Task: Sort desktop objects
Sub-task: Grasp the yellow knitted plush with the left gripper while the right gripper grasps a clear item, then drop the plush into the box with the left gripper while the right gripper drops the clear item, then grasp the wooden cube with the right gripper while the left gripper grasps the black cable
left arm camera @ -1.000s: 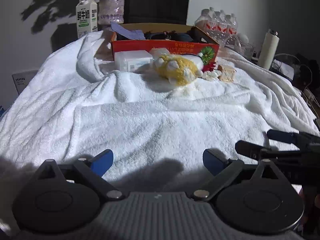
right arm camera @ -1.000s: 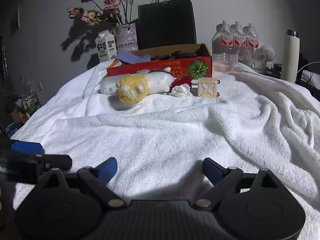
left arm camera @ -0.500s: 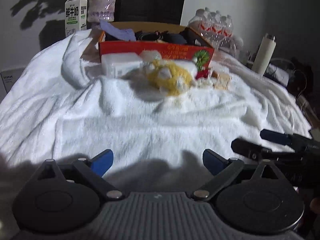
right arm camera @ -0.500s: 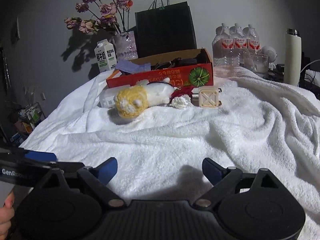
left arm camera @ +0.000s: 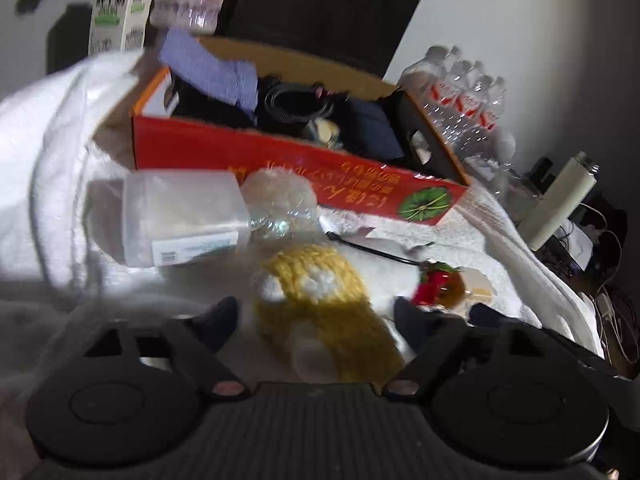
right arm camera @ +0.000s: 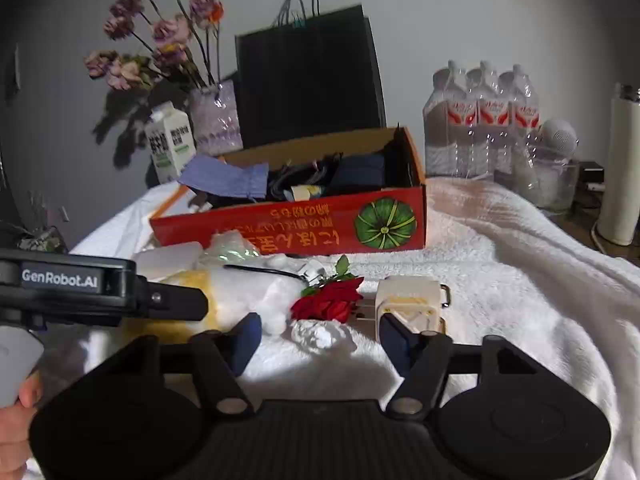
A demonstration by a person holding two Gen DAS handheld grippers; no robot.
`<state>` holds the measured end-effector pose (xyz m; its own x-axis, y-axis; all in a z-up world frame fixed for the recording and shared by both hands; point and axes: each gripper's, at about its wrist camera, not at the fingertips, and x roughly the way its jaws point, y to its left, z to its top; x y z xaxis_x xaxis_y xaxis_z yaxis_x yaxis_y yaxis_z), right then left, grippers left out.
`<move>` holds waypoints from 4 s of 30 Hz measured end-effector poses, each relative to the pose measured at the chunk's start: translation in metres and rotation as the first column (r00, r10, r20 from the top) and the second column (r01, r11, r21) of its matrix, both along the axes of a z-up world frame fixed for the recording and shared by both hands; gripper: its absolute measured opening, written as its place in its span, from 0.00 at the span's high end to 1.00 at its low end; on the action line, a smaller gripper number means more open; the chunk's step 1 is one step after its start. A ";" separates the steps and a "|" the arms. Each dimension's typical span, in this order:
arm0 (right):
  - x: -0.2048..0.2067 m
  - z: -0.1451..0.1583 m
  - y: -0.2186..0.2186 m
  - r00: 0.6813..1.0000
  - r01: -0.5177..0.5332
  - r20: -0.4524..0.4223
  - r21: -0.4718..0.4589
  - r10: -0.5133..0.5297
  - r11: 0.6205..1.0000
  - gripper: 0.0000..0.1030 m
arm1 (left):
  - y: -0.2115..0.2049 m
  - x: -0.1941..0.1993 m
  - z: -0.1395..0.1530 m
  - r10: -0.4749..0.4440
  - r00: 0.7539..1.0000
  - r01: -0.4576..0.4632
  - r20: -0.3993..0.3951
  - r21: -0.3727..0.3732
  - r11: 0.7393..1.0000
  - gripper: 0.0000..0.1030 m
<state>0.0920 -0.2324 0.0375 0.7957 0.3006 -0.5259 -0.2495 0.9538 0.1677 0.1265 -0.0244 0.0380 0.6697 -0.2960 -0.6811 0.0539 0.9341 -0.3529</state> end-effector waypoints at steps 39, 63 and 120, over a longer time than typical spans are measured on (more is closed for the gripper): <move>-0.121 0.052 0.004 0.988 -0.062 0.140 0.020 0.059 0.998 0.79 | 0.081 -0.166 0.091 0.009 0.974 -0.013 0.228 0.015 1.000 0.51; 0.271 0.097 0.033 0.997 -0.008 -0.080 -0.114 -0.001 0.993 0.79 | 0.072 0.253 0.056 0.048 0.994 -0.070 0.100 0.229 0.971 0.40; -0.136 -0.019 0.001 0.999 -0.036 0.014 -0.063 0.037 0.997 0.12 | 0.027 -0.161 -0.001 -0.025 0.985 -0.022 0.170 0.269 0.963 0.01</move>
<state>-0.0444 -0.2309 0.0185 0.7926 0.2965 -0.5328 -0.2864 0.9524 0.1041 -0.0343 0.0025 0.0365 0.7826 -0.1185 -0.6111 0.0924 0.9930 -0.0741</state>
